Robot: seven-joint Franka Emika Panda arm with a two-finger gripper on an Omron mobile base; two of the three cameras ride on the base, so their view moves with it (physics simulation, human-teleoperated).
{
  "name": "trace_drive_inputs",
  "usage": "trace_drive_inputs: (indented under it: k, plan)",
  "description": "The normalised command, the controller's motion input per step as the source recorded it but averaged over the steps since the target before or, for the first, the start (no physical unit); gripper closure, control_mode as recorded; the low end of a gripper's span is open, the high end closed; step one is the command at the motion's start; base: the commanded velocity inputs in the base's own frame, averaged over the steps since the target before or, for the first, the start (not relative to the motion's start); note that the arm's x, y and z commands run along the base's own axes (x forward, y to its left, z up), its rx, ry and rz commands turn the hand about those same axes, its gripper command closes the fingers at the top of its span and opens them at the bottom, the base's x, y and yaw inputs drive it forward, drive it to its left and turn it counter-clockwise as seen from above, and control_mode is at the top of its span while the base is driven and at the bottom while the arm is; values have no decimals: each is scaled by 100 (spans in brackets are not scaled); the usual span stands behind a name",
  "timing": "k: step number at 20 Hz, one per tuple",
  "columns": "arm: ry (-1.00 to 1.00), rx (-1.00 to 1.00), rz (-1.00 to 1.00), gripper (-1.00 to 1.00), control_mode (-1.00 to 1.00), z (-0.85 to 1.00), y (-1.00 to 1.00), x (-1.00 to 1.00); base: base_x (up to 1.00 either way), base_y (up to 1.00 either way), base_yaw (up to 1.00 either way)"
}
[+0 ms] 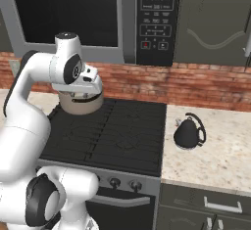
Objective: Pick the kettle from the counter and place it on a stove burner. Then turn the burner on.
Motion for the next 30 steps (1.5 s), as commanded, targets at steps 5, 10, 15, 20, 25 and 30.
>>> trace_drive_inputs:
  k: [5,10,15,20,25,30]
  plan:
    - [-2,0,1,-100,-100,0,-18,-17,0,0,0]
    - [-1,0,5,-100,-100,0,-37,-28,0,0,0]
    - [0,0,0,-100,-100,0,-55,-27,0,0,0]
    - [0,0,2,-100,-100,0,-75,-21,0,0,0]
    - [0,0,8,-100,-100,0,-84,-14,0,0,0]
    - [0,0,5,-100,-100,0,-78,-5,0,0,0]
